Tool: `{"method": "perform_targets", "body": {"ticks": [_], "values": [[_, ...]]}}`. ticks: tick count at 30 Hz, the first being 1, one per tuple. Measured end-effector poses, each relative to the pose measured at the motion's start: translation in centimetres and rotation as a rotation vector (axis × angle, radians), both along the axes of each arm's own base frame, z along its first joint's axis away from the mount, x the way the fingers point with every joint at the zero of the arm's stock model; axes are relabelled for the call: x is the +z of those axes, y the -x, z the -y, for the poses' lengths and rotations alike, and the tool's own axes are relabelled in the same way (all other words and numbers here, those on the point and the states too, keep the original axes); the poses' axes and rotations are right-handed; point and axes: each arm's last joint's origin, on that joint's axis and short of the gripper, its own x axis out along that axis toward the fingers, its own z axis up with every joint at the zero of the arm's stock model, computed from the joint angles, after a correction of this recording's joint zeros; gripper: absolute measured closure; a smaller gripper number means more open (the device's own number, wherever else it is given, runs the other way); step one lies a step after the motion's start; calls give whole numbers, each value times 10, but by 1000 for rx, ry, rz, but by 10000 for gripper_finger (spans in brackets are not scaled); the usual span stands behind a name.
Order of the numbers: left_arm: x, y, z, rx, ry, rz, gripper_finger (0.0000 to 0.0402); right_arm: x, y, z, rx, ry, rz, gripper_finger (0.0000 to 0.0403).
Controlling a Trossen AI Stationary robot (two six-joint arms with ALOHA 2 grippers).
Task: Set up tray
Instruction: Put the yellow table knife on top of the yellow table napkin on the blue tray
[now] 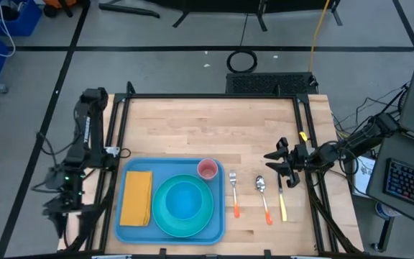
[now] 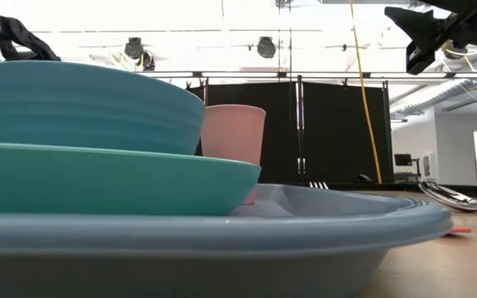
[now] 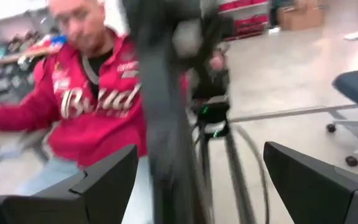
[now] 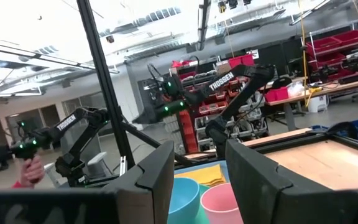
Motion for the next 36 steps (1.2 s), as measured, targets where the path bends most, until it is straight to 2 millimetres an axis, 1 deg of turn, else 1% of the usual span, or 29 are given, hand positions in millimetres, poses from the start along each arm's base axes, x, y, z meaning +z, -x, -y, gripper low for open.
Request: {"method": "perform_targets", "body": {"ticks": [2, 4, 6, 7, 11, 15, 20, 24, 36], "values": [[-19, -1, -3, 29, 8, -57, 50, 0, 0, 0, 0, 2, -2, 268], [-37, 0, -7, 15, 23, -100, 50, 0, 0, 0, 0, 2, 1, 268], [-56, 0, -12, -6, 18, -92, 50, 0, 0, 0, 0, 3, -1, 268], [-60, 0, -13, -25, -9, -81, 50, 0, 0, 0, 0, 3, -1, 268], [-63, 2, -14, -50, -37, -47, 50, 0, 0, 0, -1, 7, -2, 268], [-65, 1, -14, 27, -45, -127, 50, 0, 0, 0, -3, 15, -3, 268], [-73, 0, -16, 45, -136, -117, 50, 0, 0, 0, -5, 23, -2, 268], [-77, 0, -16, 52, -170, -120, 50, 0, 0, 0, -7, 29, -1, 268], [-76, 0, -16, 58, -167, -116, 50, 0, 0, 0, -2, 10, 1, 268]]}}
